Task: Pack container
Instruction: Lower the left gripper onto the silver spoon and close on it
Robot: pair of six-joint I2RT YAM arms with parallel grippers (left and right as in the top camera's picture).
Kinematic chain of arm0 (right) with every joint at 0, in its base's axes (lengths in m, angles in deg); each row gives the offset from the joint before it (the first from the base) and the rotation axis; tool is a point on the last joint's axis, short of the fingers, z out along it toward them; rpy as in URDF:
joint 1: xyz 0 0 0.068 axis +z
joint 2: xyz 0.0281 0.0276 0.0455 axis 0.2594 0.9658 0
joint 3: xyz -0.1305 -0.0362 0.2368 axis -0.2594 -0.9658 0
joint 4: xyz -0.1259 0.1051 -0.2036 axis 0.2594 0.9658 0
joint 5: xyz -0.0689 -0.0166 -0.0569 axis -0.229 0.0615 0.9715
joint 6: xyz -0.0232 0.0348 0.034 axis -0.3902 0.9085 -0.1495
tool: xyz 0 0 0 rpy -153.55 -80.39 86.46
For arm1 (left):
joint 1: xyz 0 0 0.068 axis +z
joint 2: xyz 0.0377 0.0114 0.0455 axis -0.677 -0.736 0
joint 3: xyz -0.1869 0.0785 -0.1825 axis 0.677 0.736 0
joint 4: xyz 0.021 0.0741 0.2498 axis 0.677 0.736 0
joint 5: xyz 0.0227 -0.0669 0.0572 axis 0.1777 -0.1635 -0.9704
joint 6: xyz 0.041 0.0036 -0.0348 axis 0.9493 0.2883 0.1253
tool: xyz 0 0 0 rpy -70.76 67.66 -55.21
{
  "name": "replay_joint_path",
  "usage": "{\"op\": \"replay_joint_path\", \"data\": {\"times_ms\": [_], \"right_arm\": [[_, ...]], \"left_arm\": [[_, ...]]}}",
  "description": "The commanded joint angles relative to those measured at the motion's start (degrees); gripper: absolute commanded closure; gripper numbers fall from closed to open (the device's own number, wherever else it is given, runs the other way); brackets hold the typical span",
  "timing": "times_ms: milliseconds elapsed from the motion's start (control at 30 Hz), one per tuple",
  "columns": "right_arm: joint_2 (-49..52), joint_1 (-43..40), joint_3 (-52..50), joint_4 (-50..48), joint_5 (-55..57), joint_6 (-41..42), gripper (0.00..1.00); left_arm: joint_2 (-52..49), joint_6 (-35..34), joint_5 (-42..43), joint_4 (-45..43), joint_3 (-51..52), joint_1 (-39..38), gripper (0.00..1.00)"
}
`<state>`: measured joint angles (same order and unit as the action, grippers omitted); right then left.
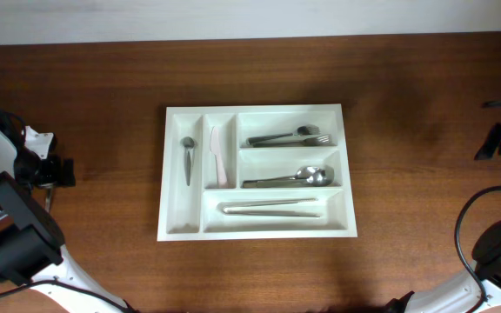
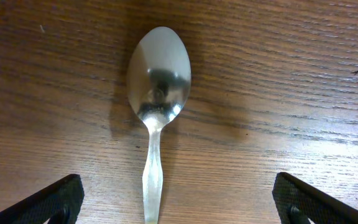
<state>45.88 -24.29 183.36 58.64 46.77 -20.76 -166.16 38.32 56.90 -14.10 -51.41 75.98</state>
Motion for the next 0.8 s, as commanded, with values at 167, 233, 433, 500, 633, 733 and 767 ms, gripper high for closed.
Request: {"op": "replay_joint_path", "data": {"times_ms": [167, 233, 433, 500, 633, 733, 767], "right_arm": [[-0.9, -0.3, -0.2, -0.1, -0.3, 0.6, 0.01], [-0.9, -0.3, -0.2, -0.1, -0.3, 0.6, 0.01], [-0.9, -0.3, -0.2, -0.1, -0.3, 0.6, 0.01], [-0.9, -0.3, -0.2, -0.1, -0.3, 0.6, 0.01], [-0.9, -0.3, -0.2, -0.1, -0.3, 0.6, 0.01], [-0.9, -0.3, -0.2, -0.1, -0.3, 0.6, 0.01], [-0.9, -0.3, -0.2, -0.1, -0.3, 0.6, 0.01]], "left_arm": [[-3.4, -0.1, 1.0, -0.1, 0.3, 0.3, 0.01], [-3.4, -0.1, 1.0, -0.2, 0.3, 0.3, 0.01], [-3.4, -0.1, 1.0, -0.6, 0.3, 0.3, 0.01], [-3.4, -0.1, 1.0, -0.7, 0.3, 0.3, 0.01], [-3.4, -0.1, 1.1, -0.8, 0.3, 0.3, 0.05], [-3.4, -0.1, 1.0, -0.8, 0.3, 0.3, 0.11], [-3.4, -0.1, 1.0, -0.8, 0.3, 0.3, 0.18]]}}
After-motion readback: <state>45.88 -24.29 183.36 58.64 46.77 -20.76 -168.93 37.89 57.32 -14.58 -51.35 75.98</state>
